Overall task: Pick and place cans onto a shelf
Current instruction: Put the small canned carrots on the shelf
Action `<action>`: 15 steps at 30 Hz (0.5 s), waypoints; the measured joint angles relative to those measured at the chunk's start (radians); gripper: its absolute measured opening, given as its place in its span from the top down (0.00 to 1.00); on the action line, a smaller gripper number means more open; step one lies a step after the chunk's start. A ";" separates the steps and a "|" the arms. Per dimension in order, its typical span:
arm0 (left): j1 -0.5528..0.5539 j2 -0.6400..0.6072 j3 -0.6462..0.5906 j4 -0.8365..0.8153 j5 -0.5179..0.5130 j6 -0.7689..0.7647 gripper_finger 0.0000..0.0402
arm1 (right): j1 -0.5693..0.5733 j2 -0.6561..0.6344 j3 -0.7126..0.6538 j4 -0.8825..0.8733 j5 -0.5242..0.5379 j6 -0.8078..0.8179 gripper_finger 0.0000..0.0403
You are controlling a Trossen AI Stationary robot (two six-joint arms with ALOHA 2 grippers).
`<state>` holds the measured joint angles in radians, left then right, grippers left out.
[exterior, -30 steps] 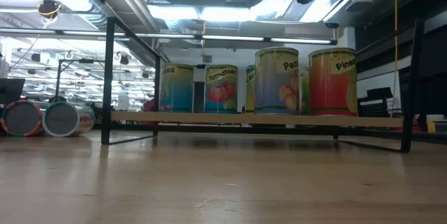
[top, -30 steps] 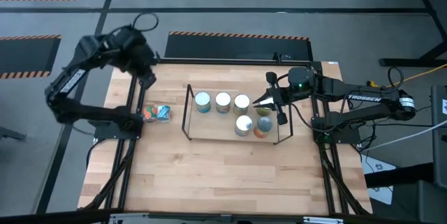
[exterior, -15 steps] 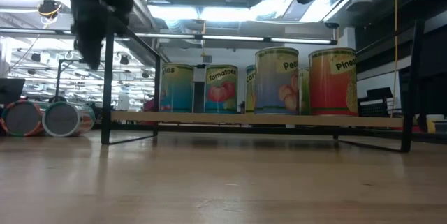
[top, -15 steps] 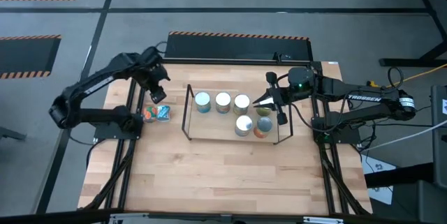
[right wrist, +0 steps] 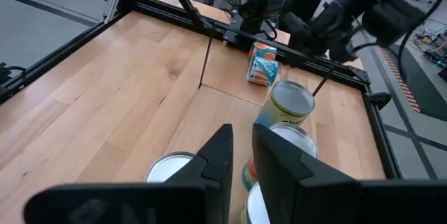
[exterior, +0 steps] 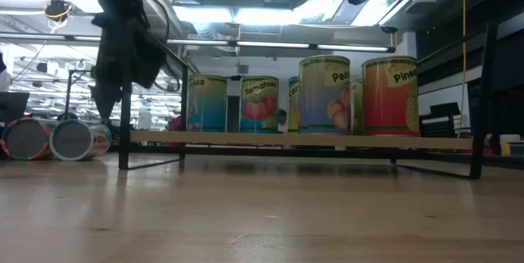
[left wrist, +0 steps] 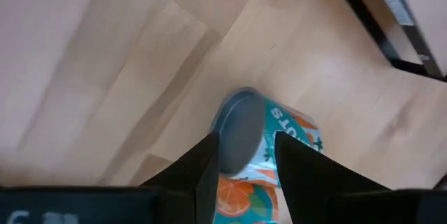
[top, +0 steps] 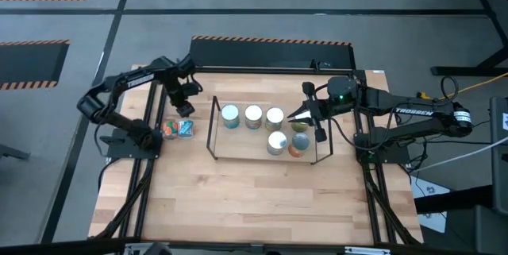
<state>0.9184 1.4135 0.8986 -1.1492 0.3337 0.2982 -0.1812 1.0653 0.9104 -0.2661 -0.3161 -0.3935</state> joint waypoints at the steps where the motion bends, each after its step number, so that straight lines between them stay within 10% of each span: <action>1: 0.000 0.018 0.000 0.000 0.004 0.001 0.67 | 0.000 0.000 0.000 0.000 0.000 0.000 0.85; 15: 0.000 0.159 0.000 -0.006 0.077 0.029 0.67 | 0.000 0.000 0.000 0.000 0.000 0.000 0.85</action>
<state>0.9180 1.5724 0.8986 -1.1551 0.4103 0.3275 -0.1812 1.0653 0.9104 -0.2661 -0.3161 -0.3937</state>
